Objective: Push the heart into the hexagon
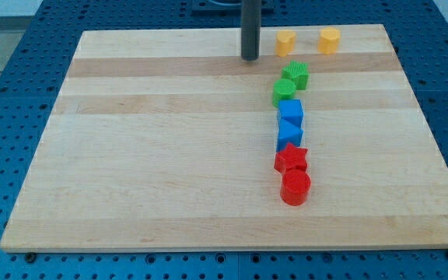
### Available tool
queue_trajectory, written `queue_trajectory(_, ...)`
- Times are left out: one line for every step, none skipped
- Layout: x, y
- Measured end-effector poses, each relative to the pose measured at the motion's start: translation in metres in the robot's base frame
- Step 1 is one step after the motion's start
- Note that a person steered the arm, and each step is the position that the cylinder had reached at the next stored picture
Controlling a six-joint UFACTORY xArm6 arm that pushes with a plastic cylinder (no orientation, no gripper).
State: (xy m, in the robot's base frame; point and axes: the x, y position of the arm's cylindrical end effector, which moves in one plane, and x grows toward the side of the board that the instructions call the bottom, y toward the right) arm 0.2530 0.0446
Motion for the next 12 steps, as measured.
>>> queue_trajectory(-0.032,0.044)
queue_trajectory(-0.025,0.05)
queue_trajectory(-0.025,0.081)
queue_trajectory(-0.025,0.044)
queue_trajectory(-0.025,0.024)
queue_trajectory(-0.025,0.024)
queue_trajectory(-0.024,0.017)
queue_trajectory(-0.024,0.005)
queue_trajectory(-0.024,0.002)
queue_trajectory(-0.024,0.002)
queue_trajectory(0.002,0.0)
queue_trajectory(0.051,-0.023)
